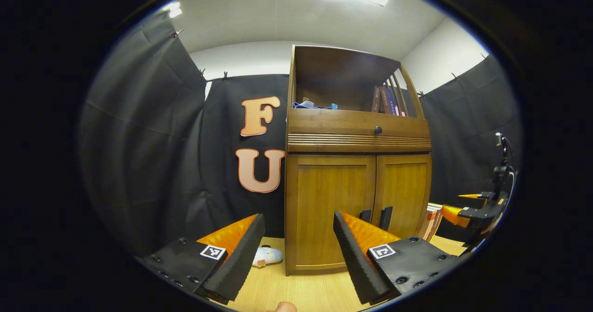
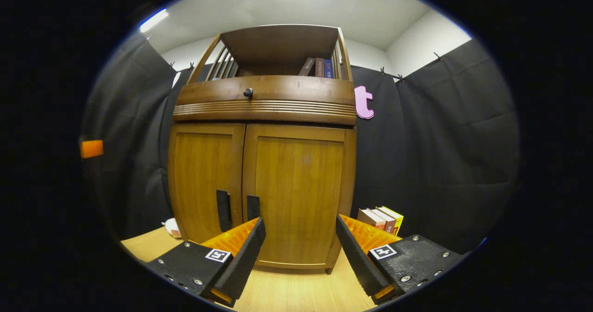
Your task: Open the right door of the double-door shoe cabinet with the right hand, and open the left door with the left hand.
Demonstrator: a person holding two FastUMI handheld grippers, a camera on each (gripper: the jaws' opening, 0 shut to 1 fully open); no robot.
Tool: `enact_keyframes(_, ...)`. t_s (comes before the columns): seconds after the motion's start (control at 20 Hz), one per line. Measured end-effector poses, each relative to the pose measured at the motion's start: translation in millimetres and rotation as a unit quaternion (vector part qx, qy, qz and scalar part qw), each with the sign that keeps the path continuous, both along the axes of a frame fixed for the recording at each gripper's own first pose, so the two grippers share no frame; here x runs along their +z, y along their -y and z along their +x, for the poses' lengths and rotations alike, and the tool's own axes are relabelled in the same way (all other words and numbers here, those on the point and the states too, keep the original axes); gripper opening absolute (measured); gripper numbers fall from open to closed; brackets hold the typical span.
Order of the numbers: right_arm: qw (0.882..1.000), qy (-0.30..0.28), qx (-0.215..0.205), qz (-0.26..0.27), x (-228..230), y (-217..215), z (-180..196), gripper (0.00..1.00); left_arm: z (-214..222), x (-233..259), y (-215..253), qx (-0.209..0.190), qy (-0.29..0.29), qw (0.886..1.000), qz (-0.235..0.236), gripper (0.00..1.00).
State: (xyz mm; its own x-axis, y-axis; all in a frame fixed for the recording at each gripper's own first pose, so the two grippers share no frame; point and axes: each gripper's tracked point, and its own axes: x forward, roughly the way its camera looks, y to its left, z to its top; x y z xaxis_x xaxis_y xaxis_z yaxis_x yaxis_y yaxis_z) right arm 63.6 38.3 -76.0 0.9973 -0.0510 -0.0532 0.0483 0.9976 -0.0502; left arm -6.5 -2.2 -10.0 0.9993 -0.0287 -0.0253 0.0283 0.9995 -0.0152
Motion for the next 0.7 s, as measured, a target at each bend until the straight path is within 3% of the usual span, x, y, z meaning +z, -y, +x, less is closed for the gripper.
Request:
enact_keyframes(0.5,0.998,-0.028,0.041,0.036,-70.4,-82.9,96.6,0.93,-0.2,-7.3,-24.6,0.019,-0.009,1.0,0.004,0.95)
enact_keyframes(0.55,0.998,-0.035,0.046,0.038,-76.3,-88.5,103.9,0.88,-1.5,-7.8,-26.9,0.02,-0.008,1.0,0.004,0.96)
enact_keyframes(0.65,0.997,-0.044,0.05,0.036,-84.4,-98.7,117.3,0.98,-1.9,-7.9,-31.1,0.024,-0.008,1.0,0.005,0.96)
enact_keyframes(0.7,0.997,-0.045,0.054,0.036,-88.8,-103.7,124.6,0.98,-1.5,-7.9,-33.6,0.026,-0.008,1.0,0.006,0.96)
